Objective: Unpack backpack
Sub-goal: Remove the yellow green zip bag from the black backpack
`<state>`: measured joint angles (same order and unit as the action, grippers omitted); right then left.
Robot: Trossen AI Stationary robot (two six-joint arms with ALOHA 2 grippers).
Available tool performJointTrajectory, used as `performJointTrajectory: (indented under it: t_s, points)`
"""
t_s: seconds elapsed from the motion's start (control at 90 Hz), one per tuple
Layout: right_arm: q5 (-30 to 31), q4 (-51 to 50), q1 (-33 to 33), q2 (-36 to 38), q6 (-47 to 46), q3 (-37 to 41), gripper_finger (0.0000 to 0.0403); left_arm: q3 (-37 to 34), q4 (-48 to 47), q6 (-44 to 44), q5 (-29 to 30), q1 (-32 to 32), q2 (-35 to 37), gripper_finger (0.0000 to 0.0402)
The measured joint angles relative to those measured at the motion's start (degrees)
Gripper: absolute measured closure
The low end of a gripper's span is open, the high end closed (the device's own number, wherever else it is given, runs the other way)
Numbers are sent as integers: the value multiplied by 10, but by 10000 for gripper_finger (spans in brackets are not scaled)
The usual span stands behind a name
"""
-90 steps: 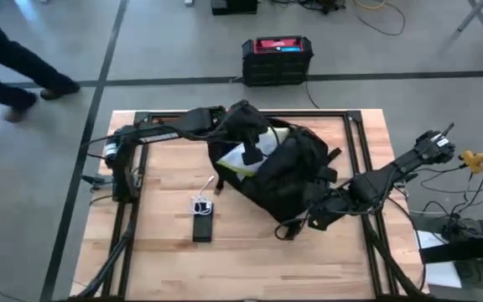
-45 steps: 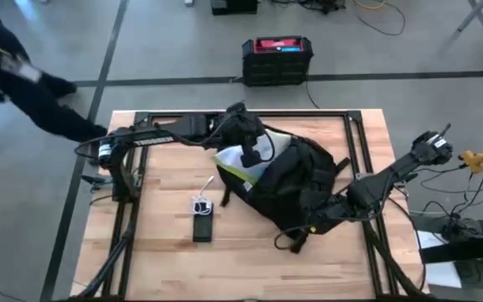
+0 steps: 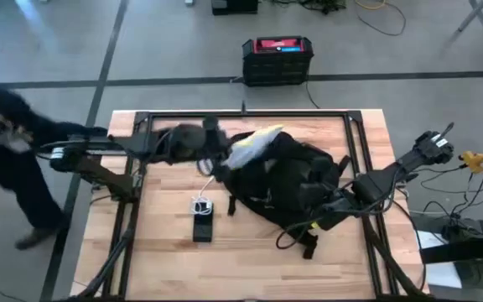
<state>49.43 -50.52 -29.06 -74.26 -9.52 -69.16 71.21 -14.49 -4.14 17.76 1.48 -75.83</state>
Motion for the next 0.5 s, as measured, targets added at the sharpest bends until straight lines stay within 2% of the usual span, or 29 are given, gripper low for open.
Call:
performJointTrajectory:
  t_s: [0.111,0.222,0.278,0.344,0.433,0.5]
  points:
    - [-32,83,10,0,66,-6,203,-89,124,2,1,45,15,393]
    - [-123,186,23,0,130,1,203,-140,201,-28,47,102,16,393]
    - [-163,228,32,-5,160,3,203,-152,212,-41,83,127,14,393]
    - [-181,262,42,-10,190,4,203,-160,209,-53,122,158,10,393]
    - [-205,304,62,-19,217,5,203,-164,206,-63,148,194,-1,390]
    - [-254,317,88,-29,228,4,203,-165,201,-71,161,216,-8,388]
